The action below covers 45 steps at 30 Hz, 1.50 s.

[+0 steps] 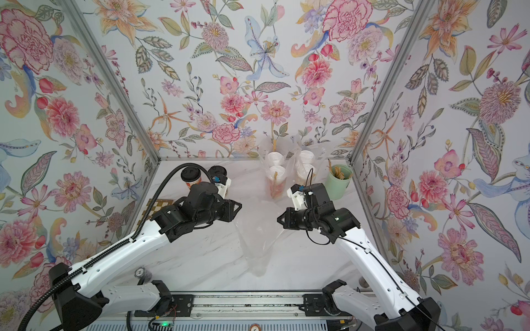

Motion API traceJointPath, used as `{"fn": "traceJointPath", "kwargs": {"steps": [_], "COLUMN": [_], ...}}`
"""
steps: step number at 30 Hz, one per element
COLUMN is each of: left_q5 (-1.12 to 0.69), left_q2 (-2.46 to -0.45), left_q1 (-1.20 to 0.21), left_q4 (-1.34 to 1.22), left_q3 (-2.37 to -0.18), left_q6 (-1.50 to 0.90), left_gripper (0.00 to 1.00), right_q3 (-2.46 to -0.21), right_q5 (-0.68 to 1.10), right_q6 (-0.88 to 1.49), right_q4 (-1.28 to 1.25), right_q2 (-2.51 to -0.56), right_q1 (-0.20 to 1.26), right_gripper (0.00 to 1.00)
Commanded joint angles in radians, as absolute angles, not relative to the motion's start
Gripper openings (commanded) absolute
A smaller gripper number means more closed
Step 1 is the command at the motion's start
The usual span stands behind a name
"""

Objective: Pack milk tea into plastic carrier bags
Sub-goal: Adjust the plastic carrier bag at the center of the board, then pick up the milk tea cup at the center of the board.

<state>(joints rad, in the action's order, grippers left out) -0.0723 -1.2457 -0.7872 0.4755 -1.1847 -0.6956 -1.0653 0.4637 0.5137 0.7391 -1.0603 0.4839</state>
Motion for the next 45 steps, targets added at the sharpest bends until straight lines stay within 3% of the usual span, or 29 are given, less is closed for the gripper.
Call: {"fn": "traceJointPath", "kwargs": {"steps": [1,16,33,45], "left_q5": [-0.005,0.277,0.286,0.273], "left_q2": [-1.252,-1.447,-1.700,-1.855], "left_q1": [-0.782,-0.714,-0.466,-0.410], "left_q4": [0.503,0.621,0.592,0.582], "left_q3": [-1.266,-1.537,-1.687,-1.763], "left_q6": [-0.653,-0.512,-0.437,-0.483], "left_gripper": [0.39,0.52,0.75,0.85], "right_q3": [-1.058,-1.060,-1.068,-1.072], "right_q5": [0.479,0.468,0.456,0.454], "right_q6": [0.526,0.536,0.552,0.550], "right_q4": [0.709,0.701,0.678,0.678], "right_q2": [-1.063,-1.065,-1.072,-1.080], "right_q1": [0.492,0.513,0.541,0.541], "right_gripper": [0.00,0.00,0.00,0.00]}}
